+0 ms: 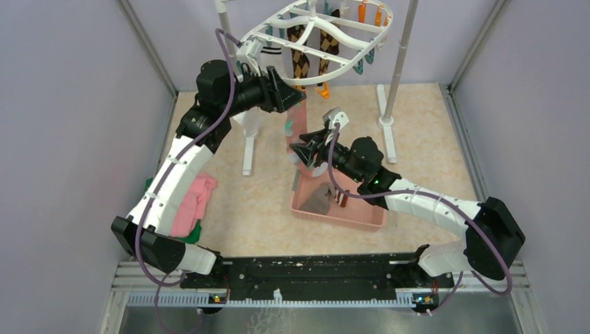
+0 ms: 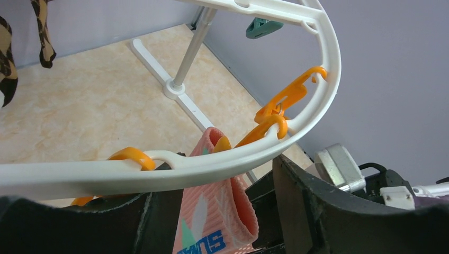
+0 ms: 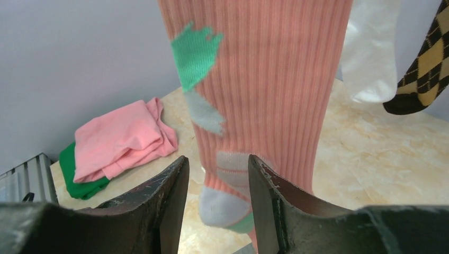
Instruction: Remove the socks clipped to the hanger
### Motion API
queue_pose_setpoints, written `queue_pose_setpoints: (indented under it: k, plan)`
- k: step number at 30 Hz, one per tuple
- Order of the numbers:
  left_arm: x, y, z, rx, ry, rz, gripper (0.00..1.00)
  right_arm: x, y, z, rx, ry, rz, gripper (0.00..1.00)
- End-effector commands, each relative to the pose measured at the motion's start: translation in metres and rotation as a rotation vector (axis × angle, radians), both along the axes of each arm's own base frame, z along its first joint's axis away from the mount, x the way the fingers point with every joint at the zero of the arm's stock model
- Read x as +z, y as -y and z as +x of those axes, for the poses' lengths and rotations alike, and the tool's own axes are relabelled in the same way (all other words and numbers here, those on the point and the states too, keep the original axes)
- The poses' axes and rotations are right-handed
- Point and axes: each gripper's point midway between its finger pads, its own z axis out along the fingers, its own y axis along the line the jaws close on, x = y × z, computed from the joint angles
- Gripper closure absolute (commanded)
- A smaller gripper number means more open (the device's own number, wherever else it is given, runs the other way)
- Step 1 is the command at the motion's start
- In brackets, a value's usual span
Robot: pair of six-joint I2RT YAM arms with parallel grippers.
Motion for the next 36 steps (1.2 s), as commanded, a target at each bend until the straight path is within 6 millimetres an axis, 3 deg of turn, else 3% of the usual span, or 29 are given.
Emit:
queue_pose_setpoints:
  k: [1,10,15,18,20,23,29,36]
  plan:
    - [0.033,0.0,0.003,-0.031,0.086,-0.059,0.33,0.022,-0.008,0.006,-0.007,0.051,0.03,0.54]
    - [0.043,0.003,-0.001,-0.069,0.105,-0.11,0.45,0.023,-0.013,0.005,0.009,0.046,0.041,0.56]
    - [0.044,0.003,-0.005,-0.08,0.115,-0.125,0.45,0.022,-0.015,0.007,0.011,0.038,0.038,0.55]
    - [0.042,0.002,-0.005,-0.08,0.11,-0.131,0.45,0.021,-0.015,0.009,0.001,0.032,0.034,0.49]
    - [0.042,0.002,-0.005,-0.088,0.113,-0.137,0.44,0.02,-0.013,0.012,-0.021,0.028,0.037,0.34]
    - [0.041,0.003,-0.006,-0.098,0.112,-0.139,0.39,0.021,-0.009,0.019,-0.062,0.032,0.037,0.29]
    - [0.038,0.004,-0.003,-0.099,0.097,-0.158,0.36,0.027,-0.014,0.024,-0.067,0.054,0.042,0.4]
    - [0.037,0.001,-0.003,-0.092,0.098,-0.177,0.46,0.03,-0.027,0.022,-0.007,0.041,0.067,0.5]
